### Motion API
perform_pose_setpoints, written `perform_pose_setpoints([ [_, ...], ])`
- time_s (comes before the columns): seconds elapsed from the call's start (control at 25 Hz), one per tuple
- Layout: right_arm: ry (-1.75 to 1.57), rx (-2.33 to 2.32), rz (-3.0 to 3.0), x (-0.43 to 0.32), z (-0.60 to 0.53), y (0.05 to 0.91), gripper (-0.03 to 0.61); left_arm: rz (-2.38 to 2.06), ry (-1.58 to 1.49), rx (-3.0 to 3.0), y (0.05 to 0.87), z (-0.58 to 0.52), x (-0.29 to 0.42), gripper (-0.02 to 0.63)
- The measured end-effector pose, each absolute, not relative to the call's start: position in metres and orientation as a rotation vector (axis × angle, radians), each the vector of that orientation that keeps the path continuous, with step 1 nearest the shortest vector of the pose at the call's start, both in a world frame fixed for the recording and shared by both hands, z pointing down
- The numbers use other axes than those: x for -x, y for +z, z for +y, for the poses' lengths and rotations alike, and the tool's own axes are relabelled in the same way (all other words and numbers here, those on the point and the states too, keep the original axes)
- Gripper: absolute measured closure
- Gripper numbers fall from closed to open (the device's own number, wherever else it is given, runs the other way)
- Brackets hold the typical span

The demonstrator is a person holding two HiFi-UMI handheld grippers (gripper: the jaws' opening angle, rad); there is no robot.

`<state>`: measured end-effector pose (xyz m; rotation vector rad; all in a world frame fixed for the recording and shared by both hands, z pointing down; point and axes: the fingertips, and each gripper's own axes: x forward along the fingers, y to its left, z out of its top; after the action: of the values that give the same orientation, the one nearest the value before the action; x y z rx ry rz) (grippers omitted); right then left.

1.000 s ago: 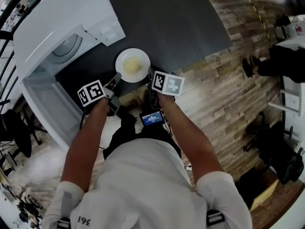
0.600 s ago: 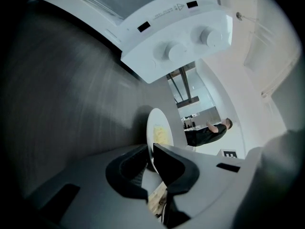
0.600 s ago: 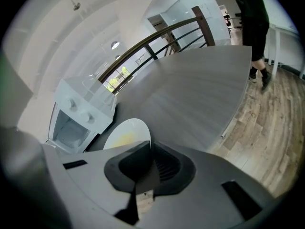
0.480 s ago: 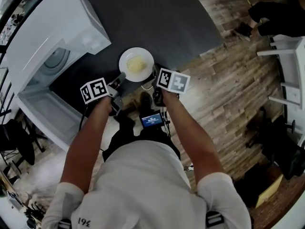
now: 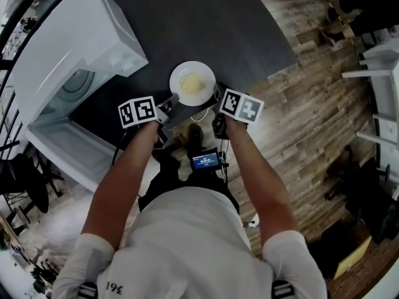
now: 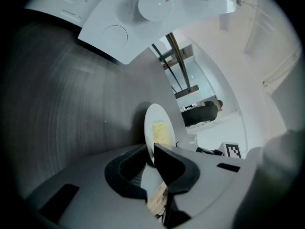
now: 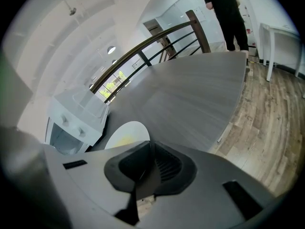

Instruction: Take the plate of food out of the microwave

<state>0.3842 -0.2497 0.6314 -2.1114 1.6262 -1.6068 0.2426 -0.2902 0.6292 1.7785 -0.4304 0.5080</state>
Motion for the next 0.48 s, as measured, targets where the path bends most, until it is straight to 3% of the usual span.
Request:
perform_pose_setpoints([
  [0.36, -1.602, 2.119, 1.591, -0.397, -0.249, 0.636, 0.565, -0.459, 0.583, -1.832, 0.635, -0.295, -0.246, 0.575],
  [0.48, -1.603, 2.116, 1.594, -0.398, -0.248, 0.635, 0.565, -0.467, 0.591, -1.860, 0.632, -0.297, -0.247, 0.543],
])
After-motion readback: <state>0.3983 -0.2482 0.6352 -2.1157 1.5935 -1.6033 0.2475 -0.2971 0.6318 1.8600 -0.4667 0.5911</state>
